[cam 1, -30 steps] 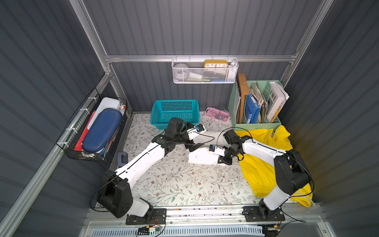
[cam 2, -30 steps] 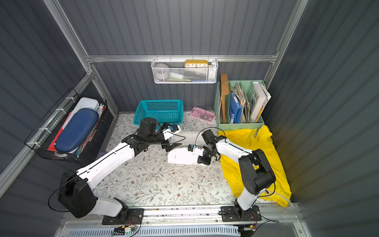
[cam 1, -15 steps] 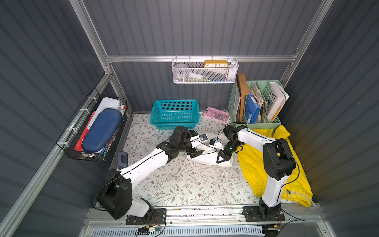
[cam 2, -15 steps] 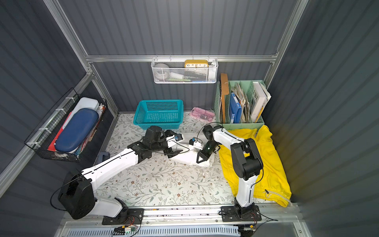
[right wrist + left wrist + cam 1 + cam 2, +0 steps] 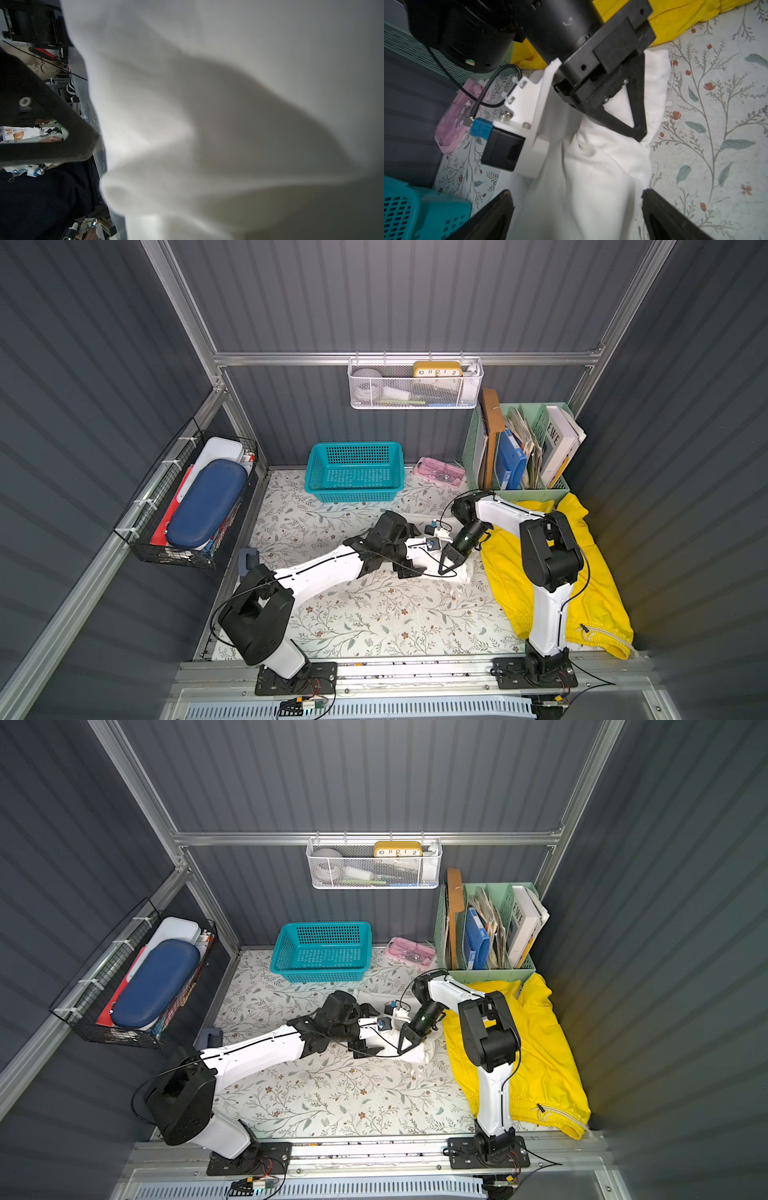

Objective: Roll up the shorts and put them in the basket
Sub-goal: Roll the shorts at the center of the board.

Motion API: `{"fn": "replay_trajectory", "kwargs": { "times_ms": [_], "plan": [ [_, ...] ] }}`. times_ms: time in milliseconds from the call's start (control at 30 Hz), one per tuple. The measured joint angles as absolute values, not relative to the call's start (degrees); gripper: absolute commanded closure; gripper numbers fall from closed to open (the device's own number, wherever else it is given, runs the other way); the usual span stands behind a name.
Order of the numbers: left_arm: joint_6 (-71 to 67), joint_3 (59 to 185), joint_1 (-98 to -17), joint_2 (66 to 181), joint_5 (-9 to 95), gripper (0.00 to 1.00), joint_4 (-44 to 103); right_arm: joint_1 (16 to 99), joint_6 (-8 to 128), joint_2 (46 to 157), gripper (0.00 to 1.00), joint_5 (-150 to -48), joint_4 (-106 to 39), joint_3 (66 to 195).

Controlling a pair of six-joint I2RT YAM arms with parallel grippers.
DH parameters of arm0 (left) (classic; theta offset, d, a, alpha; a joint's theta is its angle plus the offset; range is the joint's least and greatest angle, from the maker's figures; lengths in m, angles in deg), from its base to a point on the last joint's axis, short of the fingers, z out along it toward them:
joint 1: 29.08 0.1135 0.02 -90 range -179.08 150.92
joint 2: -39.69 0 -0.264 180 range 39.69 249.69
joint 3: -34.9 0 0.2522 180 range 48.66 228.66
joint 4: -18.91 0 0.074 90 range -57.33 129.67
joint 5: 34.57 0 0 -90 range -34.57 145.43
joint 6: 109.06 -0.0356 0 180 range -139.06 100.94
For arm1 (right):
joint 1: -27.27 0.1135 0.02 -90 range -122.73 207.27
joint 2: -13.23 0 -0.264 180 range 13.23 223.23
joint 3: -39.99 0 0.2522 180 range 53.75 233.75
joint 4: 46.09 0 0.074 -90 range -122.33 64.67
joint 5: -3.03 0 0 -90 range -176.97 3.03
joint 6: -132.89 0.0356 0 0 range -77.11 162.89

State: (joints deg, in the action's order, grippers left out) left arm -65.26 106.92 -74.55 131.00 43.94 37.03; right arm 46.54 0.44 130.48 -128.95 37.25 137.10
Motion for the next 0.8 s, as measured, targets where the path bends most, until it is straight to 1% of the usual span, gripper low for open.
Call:
{"fn": "replay_trajectory", "kwargs": {
  "times_ms": [267, 433, 467, 533, 567, 600, 633, 700, 800],
  "plan": [
    [-65.76, 107.07, -76.0, 135.79, 42.35, 0.01, 38.81, 46.06, 0.39, 131.07, 1.0, -129.19, 38.06, 137.45],
    [-65.96, 107.79, -76.48, 138.94, 41.34, 0.08, 39.72, 45.82, 0.46, 132.27, 1.0, -129.19, 38.13, 137.78],
    [-65.91, 107.86, -76.48, 139.48, 41.21, 0.13, 39.83, 45.77, 0.48, 132.43, 1.0, -129.19, 38.09, 137.78],
    [-65.93, 107.92, -76.45, 140.55, 41.02, 0.29, 39.81, 45.73, 0.66, 132.51, 1.0, -129.12, 37.93, 137.78],
    [-65.91, 108.08, -76.45, 141.08, 40.97, 0.42, 39.79, 45.73, 0.83, 132.51, 1.0, -129.01, 37.8, 137.78],
    [-65.98, 108.38, -76.45, 141.6, 40.95, 0.53, 39.74, 45.75, 1.07, 132.51, 0.96, -128.79, 37.63, 137.73],
    [-65.98, 108.67, -76.45, 142.0, 40.95, 0.6, 39.66, 45.75, 1.33, 132.51, 0.93, -128.55, 37.41, 137.6],
    [-66.02, 109.19, -76.39, 142.34, 41.04, 0.69, 39.61, 45.73, 1.99, 132.27, 0.87, -127.9, 36.23, 136.69],
    [-65.98, 109.69, -76.37, 142.48, 40.88, 0.76, 40.01, 45.6, 3.61, 131.07, 0.77, -127.26, 33.8, 134.96]
  ]
}}
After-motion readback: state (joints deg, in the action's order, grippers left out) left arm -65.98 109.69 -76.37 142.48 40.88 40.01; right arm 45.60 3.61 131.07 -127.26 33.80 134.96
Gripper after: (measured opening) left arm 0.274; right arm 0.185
